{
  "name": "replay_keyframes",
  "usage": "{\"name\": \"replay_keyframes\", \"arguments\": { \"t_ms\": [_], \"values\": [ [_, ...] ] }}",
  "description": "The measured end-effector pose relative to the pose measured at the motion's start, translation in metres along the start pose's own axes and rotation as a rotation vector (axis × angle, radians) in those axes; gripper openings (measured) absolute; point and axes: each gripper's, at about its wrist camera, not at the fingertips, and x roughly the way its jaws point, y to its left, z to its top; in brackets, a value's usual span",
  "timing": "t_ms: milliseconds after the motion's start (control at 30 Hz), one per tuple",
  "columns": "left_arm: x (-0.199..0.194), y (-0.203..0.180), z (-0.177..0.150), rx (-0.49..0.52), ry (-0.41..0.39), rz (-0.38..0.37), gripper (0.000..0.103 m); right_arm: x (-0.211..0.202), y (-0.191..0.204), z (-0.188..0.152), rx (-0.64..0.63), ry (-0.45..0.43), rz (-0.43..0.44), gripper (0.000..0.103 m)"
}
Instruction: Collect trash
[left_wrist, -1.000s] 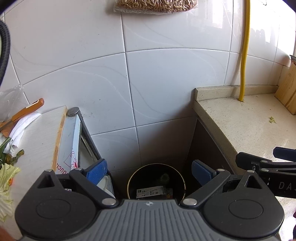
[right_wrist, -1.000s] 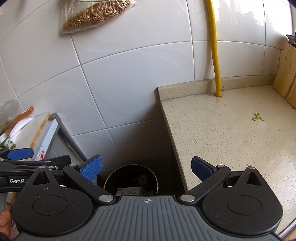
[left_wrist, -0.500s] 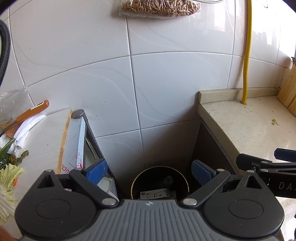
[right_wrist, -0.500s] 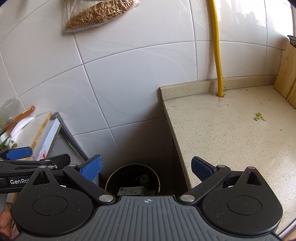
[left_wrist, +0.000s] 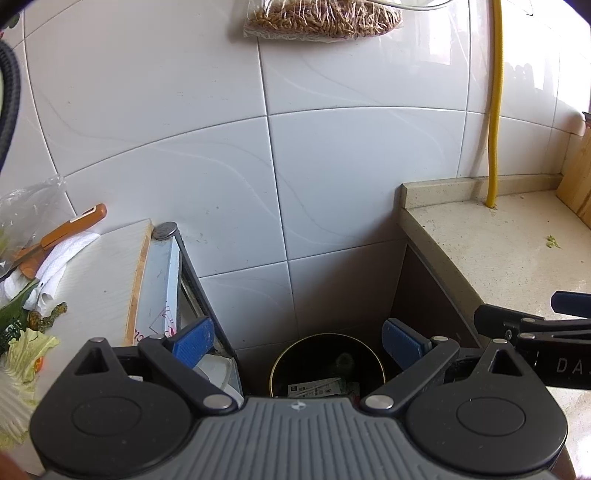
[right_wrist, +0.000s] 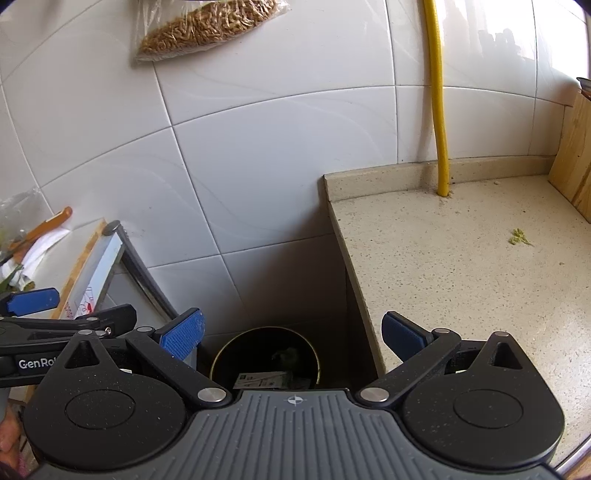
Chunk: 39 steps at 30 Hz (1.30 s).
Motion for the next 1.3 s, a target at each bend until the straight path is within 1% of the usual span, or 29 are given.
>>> {"name": "replay_keyframes", "arguments": {
  "t_ms": [233, 767, 1300],
  "values": [
    [0.004, -0.001, -0.003, -0.002, 0.031, -0.007, 0.096, 0.001, -0.003, -0.001, 0.011, 0.013, -0.014, 0.103],
    [0.01, -0.01, -0.005, 0.015, 0.065, -0.018, 0.096, 0.004, -0.011, -0.006, 0.012, 0.043, -0.027, 0.103],
    [0.017, -0.028, -0.002, 0.059, 0.077, -0.042, 0.096, 0.002, -0.029, -0.01, 0.045, 0.057, -0.058, 0.103]
  ]
}}
